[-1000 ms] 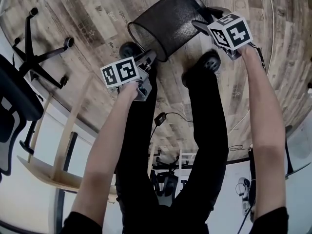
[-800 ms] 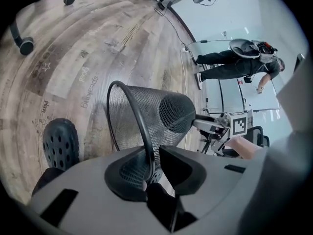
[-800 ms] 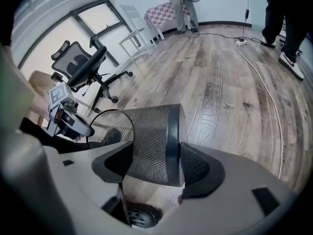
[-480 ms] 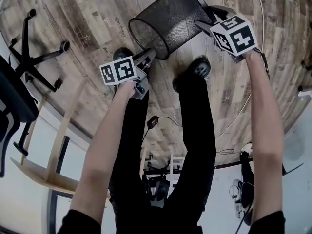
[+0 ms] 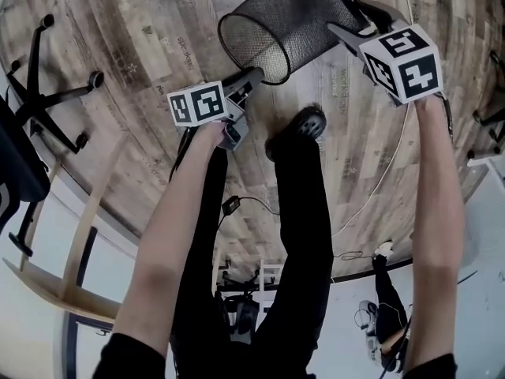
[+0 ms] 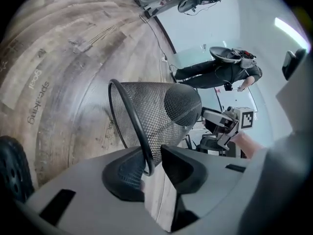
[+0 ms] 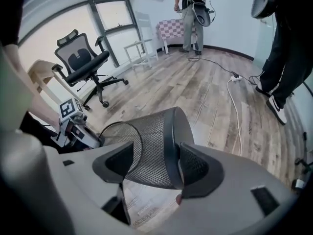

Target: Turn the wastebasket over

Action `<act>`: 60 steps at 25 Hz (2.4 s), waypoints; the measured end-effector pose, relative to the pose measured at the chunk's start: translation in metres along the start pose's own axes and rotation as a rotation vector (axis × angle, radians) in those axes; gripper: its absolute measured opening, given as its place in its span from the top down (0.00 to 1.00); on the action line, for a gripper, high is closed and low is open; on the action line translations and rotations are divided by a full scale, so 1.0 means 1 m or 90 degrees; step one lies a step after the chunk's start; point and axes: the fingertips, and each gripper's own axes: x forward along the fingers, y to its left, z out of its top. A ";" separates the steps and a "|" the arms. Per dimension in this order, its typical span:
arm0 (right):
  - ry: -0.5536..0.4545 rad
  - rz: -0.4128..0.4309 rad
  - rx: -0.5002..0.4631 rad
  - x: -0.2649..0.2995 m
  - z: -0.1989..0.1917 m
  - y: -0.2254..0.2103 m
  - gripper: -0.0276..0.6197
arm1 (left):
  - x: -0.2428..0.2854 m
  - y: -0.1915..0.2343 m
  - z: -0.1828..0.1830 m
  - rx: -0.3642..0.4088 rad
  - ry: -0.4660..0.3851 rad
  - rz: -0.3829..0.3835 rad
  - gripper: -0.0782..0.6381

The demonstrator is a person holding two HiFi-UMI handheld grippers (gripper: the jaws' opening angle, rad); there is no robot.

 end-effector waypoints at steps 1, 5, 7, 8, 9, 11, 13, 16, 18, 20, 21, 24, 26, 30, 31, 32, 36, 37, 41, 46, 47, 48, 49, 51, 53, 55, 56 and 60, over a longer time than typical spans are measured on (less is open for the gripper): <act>-0.008 -0.003 -0.001 -0.003 0.007 -0.001 0.47 | 0.003 -0.001 0.003 0.000 -0.004 -0.003 0.75; -0.031 -0.003 -0.015 -0.008 0.030 -0.001 0.49 | 0.017 -0.003 0.006 0.020 0.009 -0.014 0.62; -0.039 -0.002 -0.029 -0.007 0.041 0.004 0.49 | 0.023 0.000 0.007 0.012 0.009 -0.016 0.58; -0.040 -0.002 -0.034 -0.006 0.045 0.006 0.49 | 0.025 0.003 0.007 0.003 0.001 -0.017 0.58; -0.040 0.000 -0.037 -0.004 0.047 0.007 0.49 | 0.026 0.007 0.008 -0.003 -0.005 -0.016 0.58; -0.043 0.003 -0.045 -0.002 0.050 0.010 0.51 | 0.027 0.013 0.008 -0.006 -0.009 -0.014 0.57; -0.050 0.008 -0.051 -0.003 0.051 0.014 0.52 | 0.028 0.015 0.006 -0.002 -0.003 -0.015 0.57; -0.057 0.008 -0.055 -0.006 0.050 0.021 0.54 | 0.028 0.018 0.000 -0.003 0.006 -0.007 0.57; -0.057 0.013 -0.054 -0.008 0.046 0.029 0.54 | 0.027 0.022 -0.007 -0.008 0.017 0.003 0.56; -0.052 0.016 -0.057 -0.010 0.041 0.034 0.54 | 0.026 0.024 -0.013 -0.012 0.033 0.017 0.55; -0.050 0.015 -0.061 -0.010 0.039 0.036 0.54 | 0.026 0.025 -0.015 -0.013 0.039 0.024 0.55; -0.047 -0.003 -0.064 -0.013 0.032 0.034 0.58 | 0.025 0.028 -0.019 -0.011 0.052 0.043 0.55; -0.051 -0.020 -0.070 -0.015 0.029 0.033 0.69 | 0.023 0.032 -0.022 -0.009 0.065 0.060 0.53; -0.059 -0.015 -0.069 -0.018 0.027 0.045 0.70 | 0.018 0.041 -0.029 -0.007 0.084 0.084 0.52; -0.062 -0.014 -0.067 -0.018 0.027 0.047 0.70 | 0.017 0.043 -0.028 -0.008 0.082 0.090 0.51; -0.066 -0.014 -0.066 -0.017 0.028 0.049 0.70 | 0.015 0.045 -0.028 -0.012 0.078 0.095 0.51; -0.071 -0.013 -0.067 -0.017 0.030 0.057 0.72 | 0.005 0.051 -0.031 -0.039 0.065 0.107 0.51; -0.070 -0.012 -0.070 -0.017 0.030 0.060 0.72 | 0.002 0.051 -0.032 -0.040 0.067 0.109 0.51; -0.064 -0.003 -0.084 -0.017 0.028 0.069 0.73 | -0.012 0.051 -0.031 -0.045 0.059 0.110 0.51; -0.070 0.002 -0.079 -0.017 0.023 0.081 0.74 | -0.038 0.041 -0.025 -0.031 0.041 0.111 0.51; -0.072 0.004 -0.074 -0.017 0.021 0.083 0.74 | -0.042 0.036 -0.024 -0.024 0.041 0.106 0.51; -0.074 0.006 -0.070 -0.017 0.020 0.084 0.75 | -0.046 0.030 -0.023 -0.020 0.040 0.099 0.51; -0.075 0.007 -0.068 -0.018 0.019 0.086 0.75 | -0.048 0.022 -0.020 -0.017 0.037 0.089 0.51; -0.079 0.007 -0.064 -0.018 0.017 0.090 0.75 | -0.051 0.006 -0.010 -0.014 0.026 0.066 0.51; -0.083 0.008 -0.061 -0.019 0.015 0.094 0.75 | -0.051 -0.013 0.004 -0.004 0.006 0.043 0.51; -0.085 0.006 -0.059 -0.019 0.013 0.098 0.75 | -0.050 -0.032 0.019 0.015 -0.018 0.026 0.51; -0.086 0.005 -0.060 -0.019 0.011 0.100 0.75 | -0.049 -0.042 0.027 0.025 -0.029 0.018 0.51; -0.086 0.008 -0.062 -0.019 0.008 0.107 0.75 | -0.042 -0.082 0.052 0.046 -0.066 -0.018 0.50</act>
